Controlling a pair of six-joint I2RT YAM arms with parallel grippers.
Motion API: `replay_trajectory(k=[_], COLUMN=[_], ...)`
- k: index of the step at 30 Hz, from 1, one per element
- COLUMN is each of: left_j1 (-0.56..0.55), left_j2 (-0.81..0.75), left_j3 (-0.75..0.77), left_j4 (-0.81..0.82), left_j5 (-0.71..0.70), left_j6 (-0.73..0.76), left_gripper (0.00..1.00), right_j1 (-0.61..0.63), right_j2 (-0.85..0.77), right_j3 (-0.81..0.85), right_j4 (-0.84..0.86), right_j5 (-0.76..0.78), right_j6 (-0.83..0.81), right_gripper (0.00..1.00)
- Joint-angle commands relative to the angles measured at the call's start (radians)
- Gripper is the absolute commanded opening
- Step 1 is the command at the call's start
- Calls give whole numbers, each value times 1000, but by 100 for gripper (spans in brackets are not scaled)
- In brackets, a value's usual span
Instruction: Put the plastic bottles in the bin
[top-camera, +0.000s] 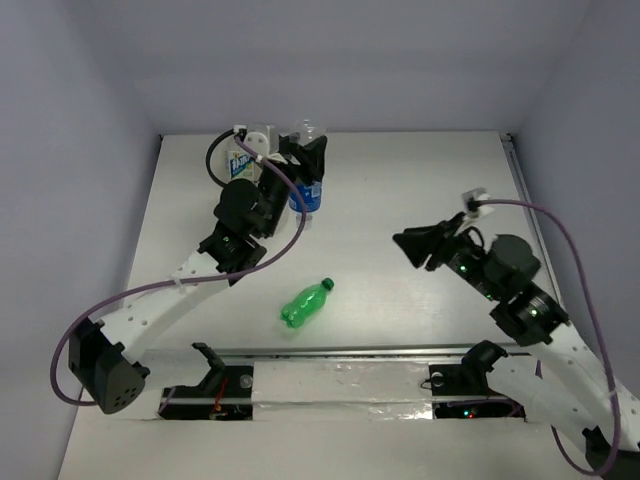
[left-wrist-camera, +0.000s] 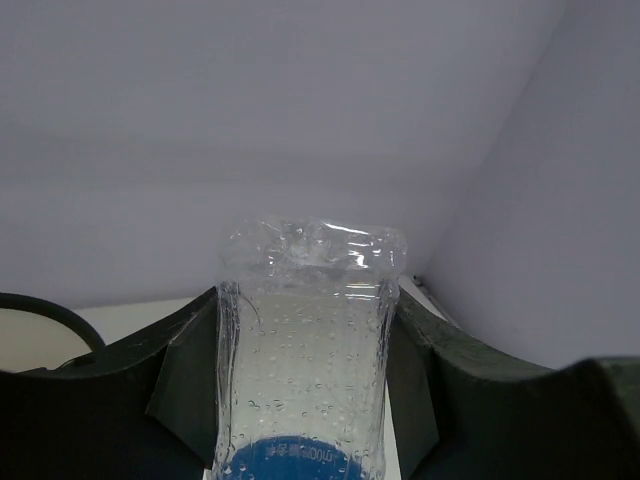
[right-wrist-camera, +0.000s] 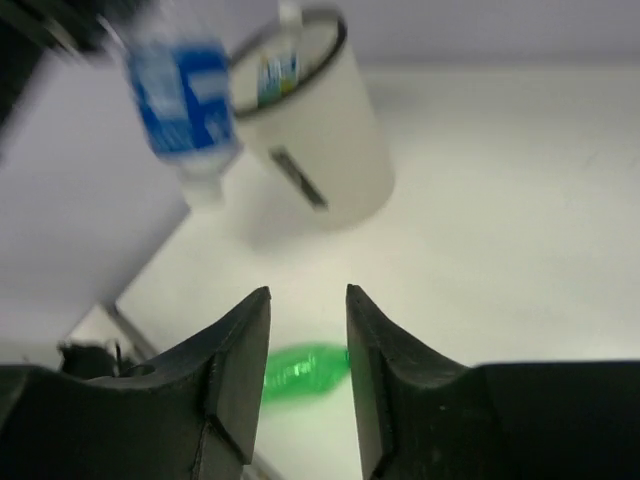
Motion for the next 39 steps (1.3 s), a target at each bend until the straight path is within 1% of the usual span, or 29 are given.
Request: replay_trajectory(k=[1, 2, 3, 5, 6, 7, 8, 9, 10, 11, 12, 14, 15, 18, 19, 22, 25, 36, 39], left_j1=[35, 61, 76, 128, 147, 167, 188, 237, 260, 280, 314, 343, 357, 411, 430, 460, 480, 510, 510], left_j2=[-56, -57, -58, -42, -25, -15, -2, 24, 34, 47, 65, 82, 91, 111, 110, 105, 99, 94, 96], left_j3=[28, 38, 60, 86, 122, 138, 156, 191, 209, 224, 245, 265, 285, 293, 287, 261, 233, 170, 141], left_j4=[34, 25, 18, -4, -18, -44, -53, -65, -90, -94, -94, -104, -111, -124, -111, -88, -61, 4, 36], left_j5=[-28, -27, -25, -13, -8, -2, 12, 34, 64, 74, 82, 90, 93, 113, 114, 116, 117, 107, 95], left_j6=[-44, -49, -53, -67, -73, -81, -105, -121, -138, -164, -165, -167, -164, -158, -153, -139, -127, -47, -41], left_gripper=[26, 26, 26, 26, 26, 26, 26, 26, 26, 26, 26, 26, 26, 26, 26, 26, 26, 26, 26], right_j1=[36, 57, 108, 155, 178, 227, 254, 274, 312, 327, 343, 366, 375, 375, 375, 375, 375, 375, 375], right_j2=[86, 100, 116, 189, 221, 252, 319, 355, 393, 469, 510, 582, 638, 718, 769, 844, 881, 1067, 1090], right_j3=[-102, -122, -160, -180, -195, -200, -208, -212, -216, -214, -209, -196, -199, -185, -177, -144, -117, -7, 21], right_j4=[76, 96, 139, 170, 215, 236, 259, 309, 337, 361, 401, 431, 478, 516, 515, 495, 474, 441, 417], right_j5=[-162, -154, -131, -119, -110, -100, -90, -74, -73, -74, -59, -30, -15, 21, 32, 103, 167, 185, 202], right_j6=[99, 137, 156, 203, 217, 231, 259, 274, 288, 312, 323, 363, 380, 425, 428, 440, 463, 494, 495], right_gripper=[49, 69, 82, 100, 100, 100, 100, 100, 100, 100, 100, 100, 100, 100, 100, 100, 100, 100, 100])
